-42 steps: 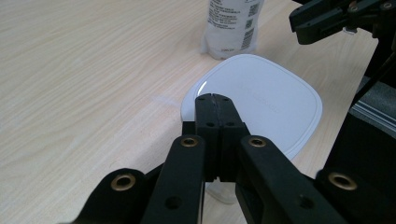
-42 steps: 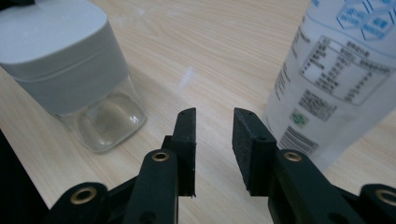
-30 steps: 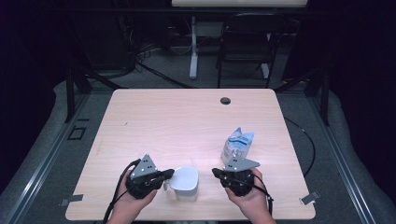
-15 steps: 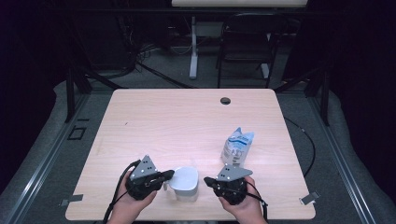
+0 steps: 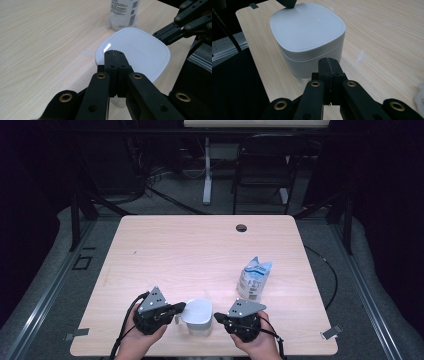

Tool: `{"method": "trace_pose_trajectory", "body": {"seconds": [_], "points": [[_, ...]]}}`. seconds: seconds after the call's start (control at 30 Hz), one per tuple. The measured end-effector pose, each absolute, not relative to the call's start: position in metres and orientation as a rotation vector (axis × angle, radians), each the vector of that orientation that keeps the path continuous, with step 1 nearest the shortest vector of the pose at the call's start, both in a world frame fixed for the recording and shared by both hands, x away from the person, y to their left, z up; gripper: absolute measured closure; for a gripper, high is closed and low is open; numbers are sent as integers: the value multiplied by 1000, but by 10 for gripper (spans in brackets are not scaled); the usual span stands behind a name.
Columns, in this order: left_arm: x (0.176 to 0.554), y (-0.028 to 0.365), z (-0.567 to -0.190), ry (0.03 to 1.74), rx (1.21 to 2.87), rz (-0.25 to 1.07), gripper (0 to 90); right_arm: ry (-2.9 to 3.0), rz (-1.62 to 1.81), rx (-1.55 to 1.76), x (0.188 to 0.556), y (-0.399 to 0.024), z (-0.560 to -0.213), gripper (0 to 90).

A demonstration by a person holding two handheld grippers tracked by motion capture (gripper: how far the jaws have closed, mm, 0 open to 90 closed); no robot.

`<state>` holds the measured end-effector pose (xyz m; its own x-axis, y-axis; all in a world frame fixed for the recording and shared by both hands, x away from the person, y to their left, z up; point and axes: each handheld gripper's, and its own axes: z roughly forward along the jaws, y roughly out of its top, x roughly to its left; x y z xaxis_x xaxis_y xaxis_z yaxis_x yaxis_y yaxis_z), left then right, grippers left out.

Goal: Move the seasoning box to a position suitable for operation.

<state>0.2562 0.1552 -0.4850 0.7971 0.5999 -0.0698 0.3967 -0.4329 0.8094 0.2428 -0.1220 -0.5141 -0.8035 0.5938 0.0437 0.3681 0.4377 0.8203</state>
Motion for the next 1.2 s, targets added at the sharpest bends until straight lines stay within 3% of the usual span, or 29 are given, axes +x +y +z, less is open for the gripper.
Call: {"method": "trace_pose_trajectory", "body": {"seconds": [1.2], "points": [[256, 159, -486, 734, 2083, 283, 900, 2454, 1307, 821, 244, -116, -509, 900]]}}
